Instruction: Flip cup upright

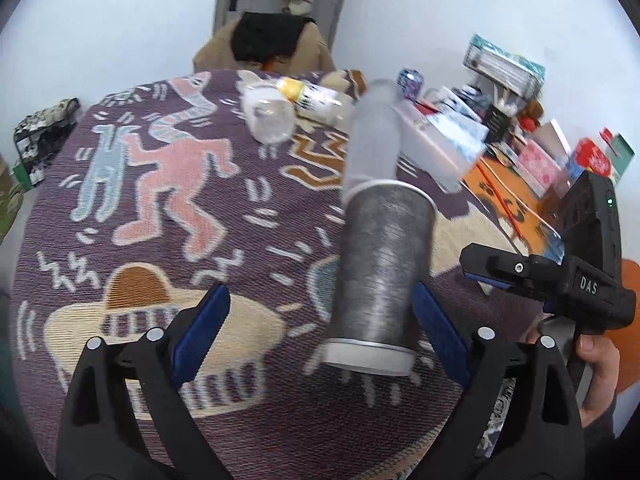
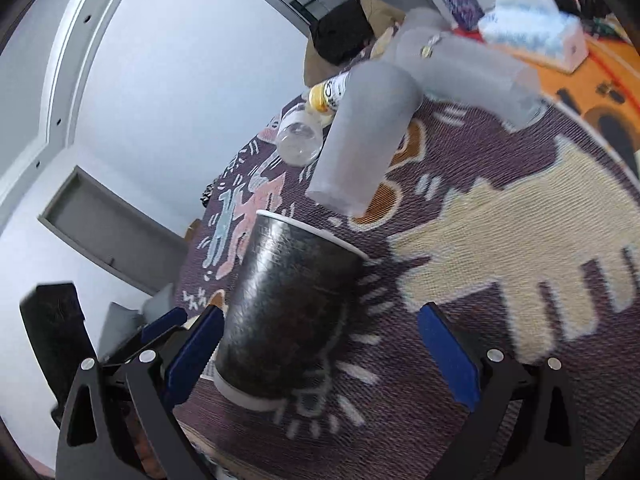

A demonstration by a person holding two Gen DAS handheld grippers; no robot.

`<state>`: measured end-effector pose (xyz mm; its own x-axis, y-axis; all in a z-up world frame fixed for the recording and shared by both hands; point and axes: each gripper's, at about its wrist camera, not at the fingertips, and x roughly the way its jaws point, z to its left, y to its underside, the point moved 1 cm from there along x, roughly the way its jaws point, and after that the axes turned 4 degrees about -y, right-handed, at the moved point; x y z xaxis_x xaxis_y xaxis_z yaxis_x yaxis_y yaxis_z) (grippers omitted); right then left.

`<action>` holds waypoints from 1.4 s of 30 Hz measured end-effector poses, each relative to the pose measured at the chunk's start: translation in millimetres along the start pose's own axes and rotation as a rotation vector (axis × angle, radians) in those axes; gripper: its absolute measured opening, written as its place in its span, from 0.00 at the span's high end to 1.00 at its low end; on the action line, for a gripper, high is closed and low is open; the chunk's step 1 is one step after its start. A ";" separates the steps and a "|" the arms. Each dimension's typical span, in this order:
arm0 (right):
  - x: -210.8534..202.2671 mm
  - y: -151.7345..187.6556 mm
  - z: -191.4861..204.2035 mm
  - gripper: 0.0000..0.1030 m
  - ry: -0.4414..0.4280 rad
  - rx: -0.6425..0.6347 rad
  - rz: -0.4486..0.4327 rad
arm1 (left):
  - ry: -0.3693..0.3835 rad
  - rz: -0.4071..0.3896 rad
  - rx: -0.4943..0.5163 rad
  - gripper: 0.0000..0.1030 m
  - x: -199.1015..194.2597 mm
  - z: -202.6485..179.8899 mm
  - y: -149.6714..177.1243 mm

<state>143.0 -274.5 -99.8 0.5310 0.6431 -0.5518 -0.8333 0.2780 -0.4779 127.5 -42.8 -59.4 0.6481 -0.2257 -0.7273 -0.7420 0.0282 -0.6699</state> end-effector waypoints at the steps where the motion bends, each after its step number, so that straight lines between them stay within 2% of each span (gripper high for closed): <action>1: 5.6 -2.3 0.9 0.07 -0.011 0.015 0.010 | -0.009 -0.007 -0.007 0.08 -1.7 4.1 -1.0; 10: 45.3 -13.5 3.9 0.07 -0.080 0.123 0.109 | -0.077 -0.047 -0.073 0.06 -13.7 38.6 -3.8; 24: 90.3 -27.1 -4.1 0.07 -0.080 0.209 0.198 | -0.131 -0.051 -0.132 0.06 -20.8 70.0 6.1; 25: 93.3 -29.3 -4.9 0.08 -0.084 0.214 0.201 | -0.132 -0.052 -0.134 0.06 -21.0 71.3 6.5; 27: 90.8 -32.8 -9.2 0.20 -0.077 0.223 0.208 | -0.135 -0.052 -0.139 0.06 -21.0 72.3 7.1; 30: 88.6 -33.1 -15.0 0.21 -0.103 0.238 0.214 | -0.131 -0.053 -0.141 0.06 -20.9 72.4 7.9; 36: 63.0 -32.8 -1.8 0.22 -0.117 0.157 0.155 | -0.125 -0.055 -0.144 0.06 -20.8 70.9 8.5; 42: 27.3 -38.0 44.1 0.22 -0.048 -0.096 0.045 | -0.118 -0.065 -0.144 0.06 -22.8 69.5 7.6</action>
<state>182.3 -236.1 -66.6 0.4833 0.6876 -0.5419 -0.8365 0.1799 -0.5177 119.0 30.3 -58.3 0.7050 -0.1065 -0.7011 -0.7090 -0.1245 -0.6941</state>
